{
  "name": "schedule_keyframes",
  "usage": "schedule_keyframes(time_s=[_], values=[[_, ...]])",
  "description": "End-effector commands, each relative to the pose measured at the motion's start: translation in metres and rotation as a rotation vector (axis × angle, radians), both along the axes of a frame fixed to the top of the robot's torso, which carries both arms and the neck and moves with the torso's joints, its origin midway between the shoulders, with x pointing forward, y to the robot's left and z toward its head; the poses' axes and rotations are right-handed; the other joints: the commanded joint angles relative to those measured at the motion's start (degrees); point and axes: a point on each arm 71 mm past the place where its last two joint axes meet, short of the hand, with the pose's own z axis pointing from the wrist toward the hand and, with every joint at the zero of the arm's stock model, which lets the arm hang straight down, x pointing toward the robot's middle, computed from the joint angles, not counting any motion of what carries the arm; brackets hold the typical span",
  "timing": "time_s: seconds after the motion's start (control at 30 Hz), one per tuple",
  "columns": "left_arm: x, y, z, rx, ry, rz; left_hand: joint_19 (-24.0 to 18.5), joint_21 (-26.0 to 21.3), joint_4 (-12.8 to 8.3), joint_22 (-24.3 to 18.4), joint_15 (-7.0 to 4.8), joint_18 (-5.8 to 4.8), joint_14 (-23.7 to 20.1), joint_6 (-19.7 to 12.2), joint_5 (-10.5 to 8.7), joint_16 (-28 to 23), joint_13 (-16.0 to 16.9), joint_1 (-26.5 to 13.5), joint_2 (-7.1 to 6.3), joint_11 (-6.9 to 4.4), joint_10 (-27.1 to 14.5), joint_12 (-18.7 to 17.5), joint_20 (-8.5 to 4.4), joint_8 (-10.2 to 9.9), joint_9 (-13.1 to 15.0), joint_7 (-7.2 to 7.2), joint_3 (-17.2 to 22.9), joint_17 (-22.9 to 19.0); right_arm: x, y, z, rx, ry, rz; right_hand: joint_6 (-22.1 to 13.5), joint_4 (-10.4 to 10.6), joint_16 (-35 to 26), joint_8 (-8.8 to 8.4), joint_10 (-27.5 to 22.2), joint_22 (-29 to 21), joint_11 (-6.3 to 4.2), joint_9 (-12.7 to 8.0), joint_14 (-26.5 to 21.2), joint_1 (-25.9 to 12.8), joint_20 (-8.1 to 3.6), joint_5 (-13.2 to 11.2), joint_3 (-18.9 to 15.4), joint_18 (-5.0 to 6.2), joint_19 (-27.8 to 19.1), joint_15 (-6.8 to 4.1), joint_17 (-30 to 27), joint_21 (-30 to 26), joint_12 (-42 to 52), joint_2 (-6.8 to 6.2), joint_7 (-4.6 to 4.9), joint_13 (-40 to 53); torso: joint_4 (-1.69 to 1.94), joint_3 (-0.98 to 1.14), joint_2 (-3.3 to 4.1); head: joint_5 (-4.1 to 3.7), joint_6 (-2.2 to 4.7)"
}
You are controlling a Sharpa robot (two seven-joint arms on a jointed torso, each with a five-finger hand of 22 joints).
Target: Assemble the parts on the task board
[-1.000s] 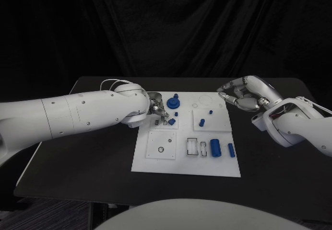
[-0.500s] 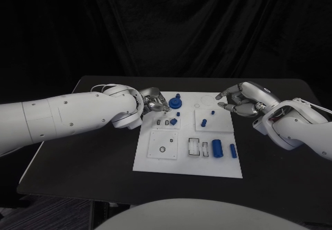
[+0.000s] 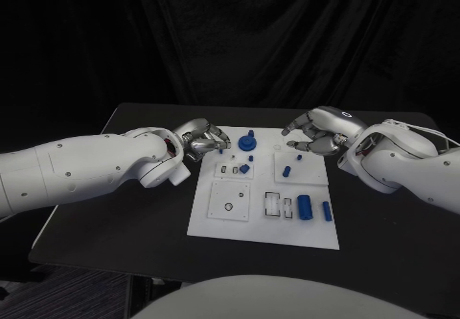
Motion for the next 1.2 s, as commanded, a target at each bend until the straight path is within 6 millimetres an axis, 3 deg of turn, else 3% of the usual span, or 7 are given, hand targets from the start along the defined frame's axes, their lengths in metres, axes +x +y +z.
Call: schedule_keyframes(time_s=[0.03, 0.13, 0.2, 0.57, 0.8, 1.1, 1.2], values=[[-0.004, -0.002, 0.002, -0.160, -0.023, 0.006, 3.0, 0.4, 0.3, 11.2, 0.46, -0.10, 6.1, -0.6, -0.95, 0.2, 15.1, -0.4, 0.39, 0.37, 6.1, 0.2, 0.40, 0.7, 0.4, 0.00, -0.2, 15.1, 0.003, 0.011, -0.005, -0.102, 0.021, 0.029, -0.5, -0.4, 0.3, -0.39, 6.1, 12.3, 0.05, -0.1, 5.3, 0.3, 0.35, -0.3, 0.0, 0.18, 3.2, 0.18, 11.7, 0.3, 0.2, -0.26, 0.03, 15.1, 0.34, -0.29, 0.02, 0.30, 0.01], [-0.007, -0.001, -0.001, -0.185, -0.032, 0.012, 3.1, 0.5, 0.6, 11.5, 0.44, -0.16, 6.1, -0.5, -1.83, 0.2, 15.1, -0.4, 0.54, 0.29, 6.1, 0.2, 0.43, 1.4, 0.8, -0.14, -0.4, 15.1, 0.004, 0.023, -0.006, -0.127, 0.021, 0.059, -0.6, -0.4, 0.3, -0.45, 6.1, 12.3, 0.03, -0.2, 5.3, 0.1, 0.34, -0.7, 0.0, 0.16, 3.2, 0.15, 11.7, 0.4, 0.2, -0.25, 0.03, 15.1, 0.69, -0.59, 0.08, -0.10, 0.01], [-0.009, 0.000, -0.003, -0.198, -0.036, 0.016, 3.2, 0.6, 0.8, 11.6, 0.37, -0.19, 6.1, -0.4, -2.45, 0.2, 15.1, -0.4, 0.84, 0.18, 6.1, 0.2, 0.39, 2.0, 1.1, -0.31, -0.4, 15.1, 0.005, 0.033, -0.008, -0.153, 0.023, 0.085, -0.5, -0.4, 0.4, -0.45, 6.1, 12.3, 0.00, -0.2, 5.3, -0.2, 0.30, -1.9, -0.2, 0.16, 3.2, 0.10, 11.8, 0.4, 0.2, -0.23, -0.03, 15.1, 0.73, -0.61, 0.12, -0.31, 0.01], [-0.012, 0.007, -0.005, -0.207, -0.036, 0.030, 3.0, 0.4, 0.7, 11.3, 0.35, -0.12, 6.1, -0.4, -2.39, 0.2, 15.1, -0.3, 0.84, 0.17, 6.1, 0.2, 0.38, 2.1, 1.2, -0.36, -0.3, 15.1, 0.010, 0.060, -0.017, -0.239, 0.032, 0.133, -1.1, 0.0, 0.6, -0.93, 6.1, 12.4, -0.01, -0.6, 5.4, -1.8, 0.19, -6.2, -1.5, 0.11, 3.3, 0.05, 12.2, 0.5, 0.2, -0.75, -0.04, 15.1, 2.53, -2.41, 1.02, -2.80, 0.01], [-0.013, 0.009, -0.006, -0.208, -0.039, 0.035, 3.0, 0.4, 0.6, 11.3, 0.26, -0.10, 6.1, -0.4, -1.45, 0.2, 15.1, -0.1, 0.74, 0.07, 6.1, 0.2, 0.31, 2.6, 1.3, -0.46, -0.2, 15.1, 0.010, 0.068, -0.021, -0.270, 0.028, 0.142, -1.1, 0.0, 0.6, -0.97, 6.1, 12.5, 0.13, -0.6, 5.4, -1.8, 0.22, -6.2, -1.5, 0.09, 3.3, 0.13, 12.3, 0.5, 0.2, -0.77, -0.03, 15.1, 3.08, -3.10, 1.49, -3.60, 0.38], [-0.016, 0.010, -0.006, -0.209, -0.035, 0.036, 3.0, 0.4, 0.5, 11.4, 0.21, -0.11, 6.1, -0.4, -0.64, 0.2, 15.1, 0.0, 0.64, 0.02, 6.1, 0.2, 0.26, 2.9, 1.3, -0.51, 0.0, 15.1, 0.009, 0.073, -0.026, -0.295, 0.025, 0.147, -1.6, -0.5, 0.7, -1.30, 6.1, 12.5, 0.03, -0.9, 5.4, -1.3, 0.32, -5.0, -1.5, 0.08, 3.4, 0.16, 12.4, 0.6, 0.2, -0.83, 0.08, 15.1, 3.44, -3.52, 1.99, -4.08, 1.06], [-0.016, 0.010, -0.006, -0.210, -0.036, 0.035, 3.0, 0.4, 0.4, 11.4, 0.20, -0.11, 6.1, -0.4, -0.59, 0.2, 15.1, 0.0, 0.64, 0.01, 6.1, 0.2, 0.25, 3.0, 1.3, -0.51, 0.0, 15.1, 0.009, 0.073, -0.028, -0.301, 0.029, 0.147, -2.1, -0.9, 0.7, -1.53, 6.1, 12.5, -0.16, -1.1, 5.4, -1.0, 0.28, -4.5, -1.5, 0.08, 3.4, 0.04, 12.4, 0.6, 0.2, -0.89, 0.05, 15.1, 3.81, -3.73, 2.15, -4.27, 1.04]])
